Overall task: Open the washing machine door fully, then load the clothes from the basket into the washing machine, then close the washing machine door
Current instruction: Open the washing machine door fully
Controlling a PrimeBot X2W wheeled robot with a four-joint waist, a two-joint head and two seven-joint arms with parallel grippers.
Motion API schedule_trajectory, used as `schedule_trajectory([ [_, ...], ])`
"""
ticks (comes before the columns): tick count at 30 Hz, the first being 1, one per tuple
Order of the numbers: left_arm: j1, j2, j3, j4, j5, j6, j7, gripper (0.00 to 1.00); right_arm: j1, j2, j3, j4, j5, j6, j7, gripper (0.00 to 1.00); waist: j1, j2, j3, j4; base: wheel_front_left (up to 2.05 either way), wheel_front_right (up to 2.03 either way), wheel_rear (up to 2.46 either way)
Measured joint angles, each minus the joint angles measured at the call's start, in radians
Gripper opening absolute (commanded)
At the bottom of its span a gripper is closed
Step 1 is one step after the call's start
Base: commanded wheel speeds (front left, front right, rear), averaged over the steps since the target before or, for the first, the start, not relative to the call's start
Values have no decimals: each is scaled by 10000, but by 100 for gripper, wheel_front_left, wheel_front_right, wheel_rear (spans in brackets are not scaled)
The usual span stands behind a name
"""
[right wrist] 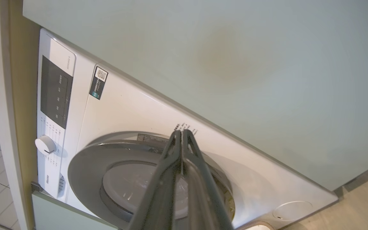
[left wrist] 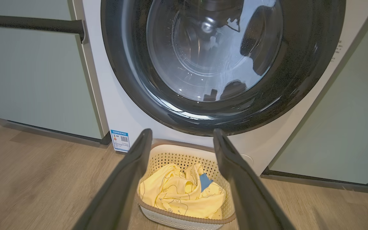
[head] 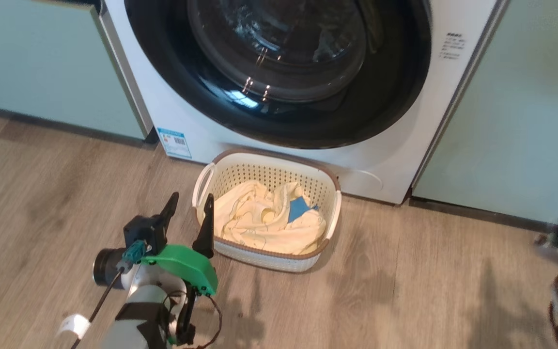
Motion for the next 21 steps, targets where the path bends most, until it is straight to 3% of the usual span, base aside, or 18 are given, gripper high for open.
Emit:
schedule_trajectory([
  [9,-153,0,-180,-4,-10,-2,0,100,-1487,-784,-445,780,3382,-2,1438,0,0,0,553,300,0,0,0],
  [21,-590,-4,-752,-84,-437,217,0,100,-3645,-1444,-782,2497,4698,-2,3986,0,1,0,1291,876,0,0,0],
])
